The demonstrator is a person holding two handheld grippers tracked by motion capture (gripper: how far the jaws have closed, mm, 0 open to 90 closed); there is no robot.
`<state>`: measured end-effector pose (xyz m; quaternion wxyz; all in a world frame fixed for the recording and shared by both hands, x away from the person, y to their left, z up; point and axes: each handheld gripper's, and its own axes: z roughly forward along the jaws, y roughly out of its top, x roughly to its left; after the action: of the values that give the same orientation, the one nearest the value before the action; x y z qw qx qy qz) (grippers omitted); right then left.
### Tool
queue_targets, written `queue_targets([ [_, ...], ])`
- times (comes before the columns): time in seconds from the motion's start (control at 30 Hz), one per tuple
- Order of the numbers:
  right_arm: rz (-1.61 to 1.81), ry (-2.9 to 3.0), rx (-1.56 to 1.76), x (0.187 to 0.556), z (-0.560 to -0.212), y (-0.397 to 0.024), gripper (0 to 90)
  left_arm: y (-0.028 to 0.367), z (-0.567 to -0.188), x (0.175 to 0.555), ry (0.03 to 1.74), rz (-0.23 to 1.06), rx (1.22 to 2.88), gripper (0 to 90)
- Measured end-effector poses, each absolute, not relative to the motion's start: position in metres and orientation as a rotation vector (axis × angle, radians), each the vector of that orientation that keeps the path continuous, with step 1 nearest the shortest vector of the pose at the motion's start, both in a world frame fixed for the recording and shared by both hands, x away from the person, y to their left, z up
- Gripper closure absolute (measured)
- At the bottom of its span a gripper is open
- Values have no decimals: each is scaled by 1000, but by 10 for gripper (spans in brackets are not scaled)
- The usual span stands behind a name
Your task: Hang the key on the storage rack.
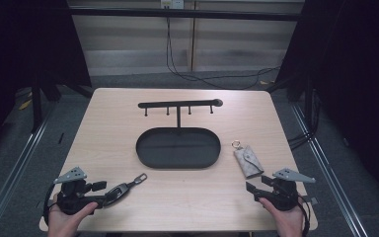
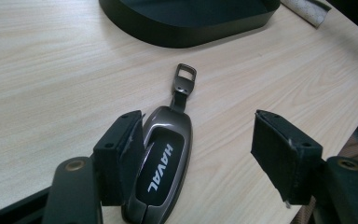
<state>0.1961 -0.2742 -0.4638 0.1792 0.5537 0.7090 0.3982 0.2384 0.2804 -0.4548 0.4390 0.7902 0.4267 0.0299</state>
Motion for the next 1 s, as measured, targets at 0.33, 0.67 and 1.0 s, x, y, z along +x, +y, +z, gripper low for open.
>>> queue_targets([
  [0.33, 1153, 2040, 1590, 199, -467, -275, 258, 275, -453, 240, 1033, 58, 1999, 367],
  [0.67, 1173, 2036, 1612, 199, -467, -277, 269, 267, -442, 251, 1032, 96, 2013, 410],
  [1.0, 1173, 2043, 1603, 197, -465, -276, 276, 251, -419, 264, 999, 175, 2037, 447],
])
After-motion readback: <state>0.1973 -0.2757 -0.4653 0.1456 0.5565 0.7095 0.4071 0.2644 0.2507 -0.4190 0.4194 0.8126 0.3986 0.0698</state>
